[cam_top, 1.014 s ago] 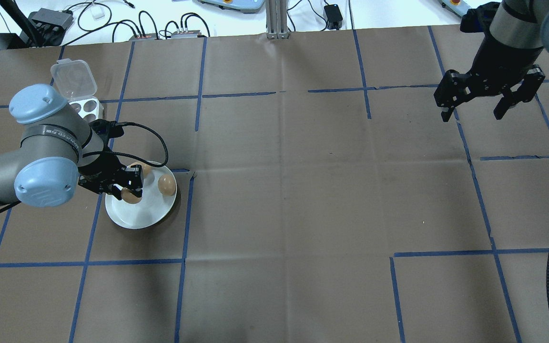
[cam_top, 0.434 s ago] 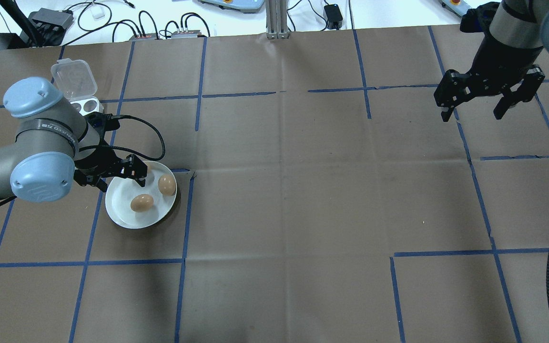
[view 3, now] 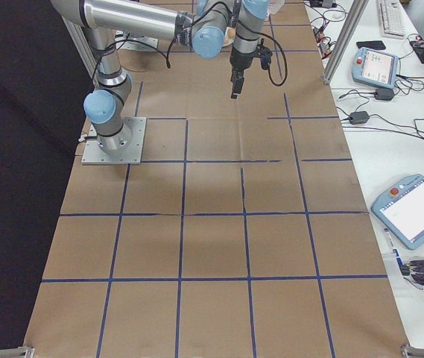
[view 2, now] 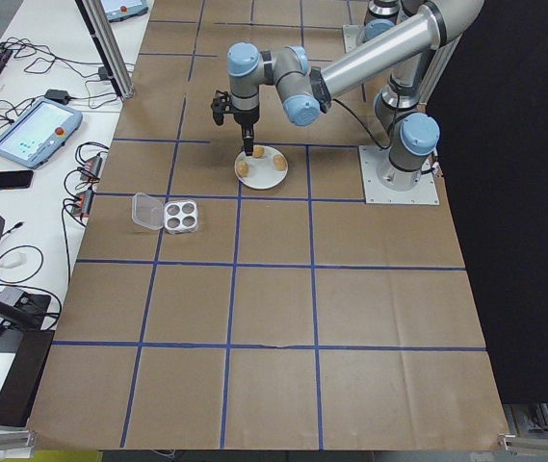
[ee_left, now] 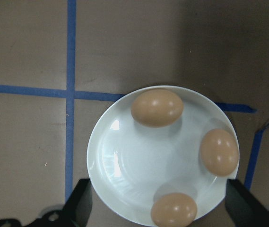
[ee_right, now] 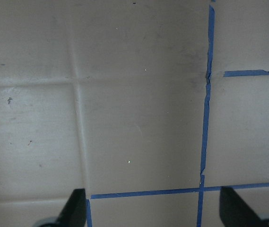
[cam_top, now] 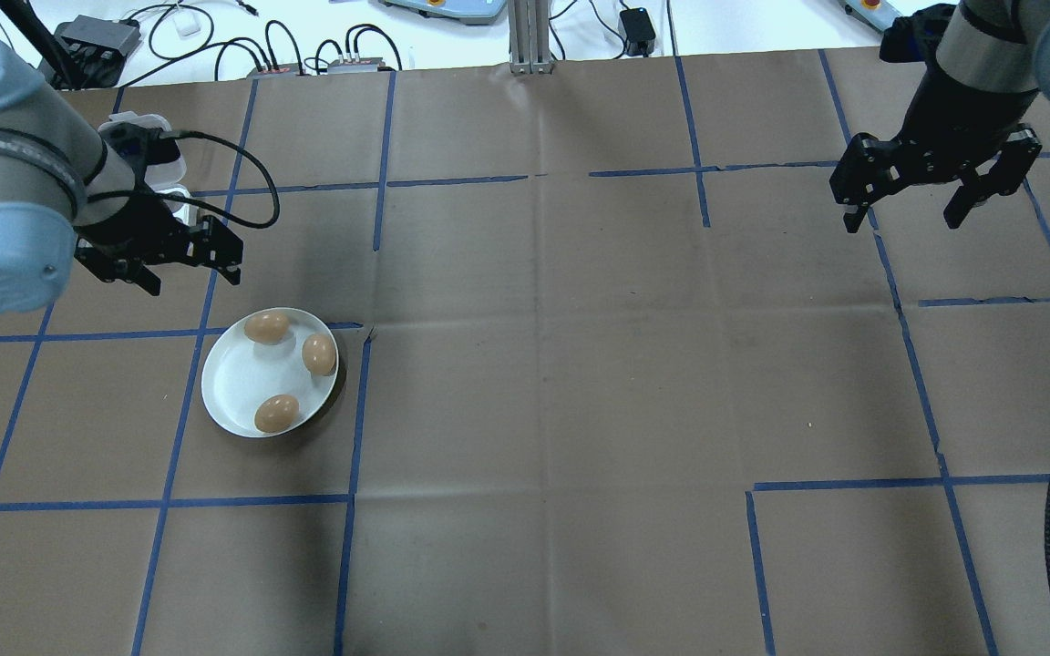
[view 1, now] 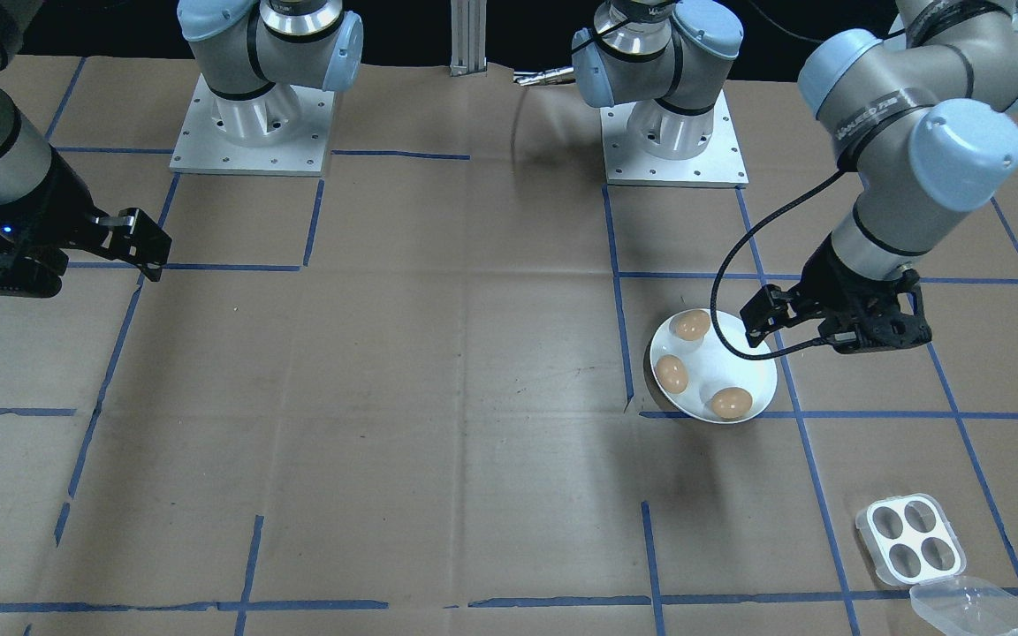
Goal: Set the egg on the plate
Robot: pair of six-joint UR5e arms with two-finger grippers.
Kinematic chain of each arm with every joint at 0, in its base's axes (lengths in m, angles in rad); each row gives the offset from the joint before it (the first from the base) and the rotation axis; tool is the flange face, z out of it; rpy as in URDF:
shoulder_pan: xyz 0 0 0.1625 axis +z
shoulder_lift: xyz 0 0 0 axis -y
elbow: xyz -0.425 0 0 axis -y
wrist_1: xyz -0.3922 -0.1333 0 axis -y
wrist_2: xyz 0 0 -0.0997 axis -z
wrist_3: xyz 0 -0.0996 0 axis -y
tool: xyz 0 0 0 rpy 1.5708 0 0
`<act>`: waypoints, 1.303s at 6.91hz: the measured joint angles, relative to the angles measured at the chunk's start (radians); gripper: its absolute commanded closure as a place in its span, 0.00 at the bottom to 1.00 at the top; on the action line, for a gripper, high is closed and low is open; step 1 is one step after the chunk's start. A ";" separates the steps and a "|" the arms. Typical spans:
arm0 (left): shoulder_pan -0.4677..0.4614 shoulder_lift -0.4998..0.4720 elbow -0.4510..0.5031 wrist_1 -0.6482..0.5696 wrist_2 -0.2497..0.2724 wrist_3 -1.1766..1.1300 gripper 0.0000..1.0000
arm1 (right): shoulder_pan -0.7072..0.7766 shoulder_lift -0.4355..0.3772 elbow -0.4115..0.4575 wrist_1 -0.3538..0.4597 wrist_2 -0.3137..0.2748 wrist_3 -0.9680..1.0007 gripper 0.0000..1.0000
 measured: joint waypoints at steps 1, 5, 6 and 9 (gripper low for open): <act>-0.018 0.011 0.115 -0.130 0.000 -0.047 0.01 | 0.000 0.000 0.000 0.000 0.000 0.000 0.00; -0.233 0.024 0.316 -0.378 0.006 -0.315 0.01 | 0.000 0.000 0.000 0.000 0.000 0.000 0.00; -0.275 0.036 0.310 -0.383 0.007 -0.340 0.01 | 0.000 0.000 0.000 0.000 0.000 0.000 0.00; -0.301 0.110 0.208 -0.361 0.007 -0.271 0.01 | 0.000 0.000 0.000 -0.001 0.000 0.000 0.00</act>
